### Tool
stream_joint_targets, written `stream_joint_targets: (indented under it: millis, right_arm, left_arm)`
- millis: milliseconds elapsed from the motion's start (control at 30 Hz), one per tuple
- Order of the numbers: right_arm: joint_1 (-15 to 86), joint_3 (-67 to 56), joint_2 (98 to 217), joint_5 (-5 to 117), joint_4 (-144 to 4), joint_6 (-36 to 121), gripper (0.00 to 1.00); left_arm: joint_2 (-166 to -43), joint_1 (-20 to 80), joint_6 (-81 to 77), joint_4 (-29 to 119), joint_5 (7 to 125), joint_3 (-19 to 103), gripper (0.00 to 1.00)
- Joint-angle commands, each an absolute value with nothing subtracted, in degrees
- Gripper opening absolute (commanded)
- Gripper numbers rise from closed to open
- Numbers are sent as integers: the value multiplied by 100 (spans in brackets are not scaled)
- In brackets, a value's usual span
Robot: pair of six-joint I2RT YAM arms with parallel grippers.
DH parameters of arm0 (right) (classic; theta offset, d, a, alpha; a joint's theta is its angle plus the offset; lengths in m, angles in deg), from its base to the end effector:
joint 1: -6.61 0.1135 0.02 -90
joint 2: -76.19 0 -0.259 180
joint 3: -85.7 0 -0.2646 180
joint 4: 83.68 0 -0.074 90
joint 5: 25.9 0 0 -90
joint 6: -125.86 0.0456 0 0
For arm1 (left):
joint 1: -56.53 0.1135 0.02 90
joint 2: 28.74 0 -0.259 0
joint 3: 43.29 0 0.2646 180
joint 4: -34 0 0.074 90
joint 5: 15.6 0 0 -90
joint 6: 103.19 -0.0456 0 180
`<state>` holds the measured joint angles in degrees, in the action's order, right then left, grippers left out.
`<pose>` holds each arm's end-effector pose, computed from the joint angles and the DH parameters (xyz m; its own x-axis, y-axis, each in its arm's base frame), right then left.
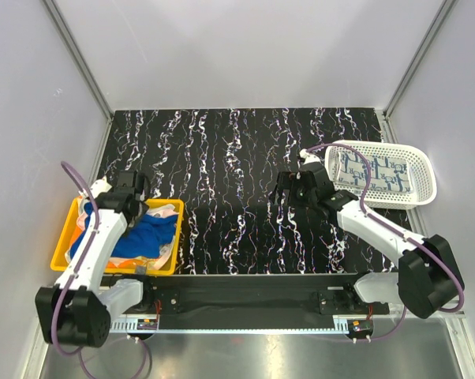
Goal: Fold and stack the towels
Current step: Grab crumpled towel
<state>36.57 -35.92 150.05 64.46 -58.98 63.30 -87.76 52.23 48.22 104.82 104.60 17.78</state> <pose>0.2552 0.1468 0.2145 -0.7243 0.1144 -0.6799 -0.1819 0.9195 0.3485 0.1934 0.0085 0.2393 -0.3422 -0.7353 -0.5850 -0.8721 0.4803 -0.0936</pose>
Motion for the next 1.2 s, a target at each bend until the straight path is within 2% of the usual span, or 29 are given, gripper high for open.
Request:
stream_joint_targets:
  millis: [0, 100, 233, 267, 333, 367, 567, 767, 933, 1167]
  right_arm:
    - [3676, -3663, 14791, 6419, -6073, 6284, 100]
    - [3676, -3699, 14765, 6419, -6047, 6258, 100]
    - [3667, -3734, 14738, 6419, -6038, 6240, 100]
    - [3676, -3725, 14747, 6419, -6020, 6240, 100]
    - [3676, -3716, 14694, 6419, -5976, 6222, 100]
    - [3667, -3708, 14668, 6419, -5950, 6214, 100]
    - [3667, -3550, 14483, 6419, -5783, 6178, 100]
    - [3676, -3286, 14378, 6419, -5625, 6187, 100]
    - [3667, -3057, 14185, 6436, -5511, 6196, 100]
    - [3667, -2557, 13764, 7103, -5011, 6337, 100]
  left_arm:
    - [-9147, 5423, 4851, 10020, 10684, 1684, 65]
    - [-9333, 5555, 4764, 9862, 10701, 1684, 56]
    - [-9500, 5644, 4570, 9598, 10666, 1675, 35]
    - [-9518, 5644, 4474, 9597, 10622, 1710, 18]
    - [-9518, 5644, 4368, 9676, 10552, 1797, 3]
    - [-9422, 5644, 4307, 9729, 10543, 1893, 0]
    - [-8632, 5644, 3789, 10045, 10210, 2438, 0]
    - [-8209, 5285, 3436, 10274, 9805, 3642, 0]
    - [-8506, 3906, 3392, 10388, 10129, 4705, 0]
    - [-9849, 1684, 3164, 10424, 10824, 6462, 0]
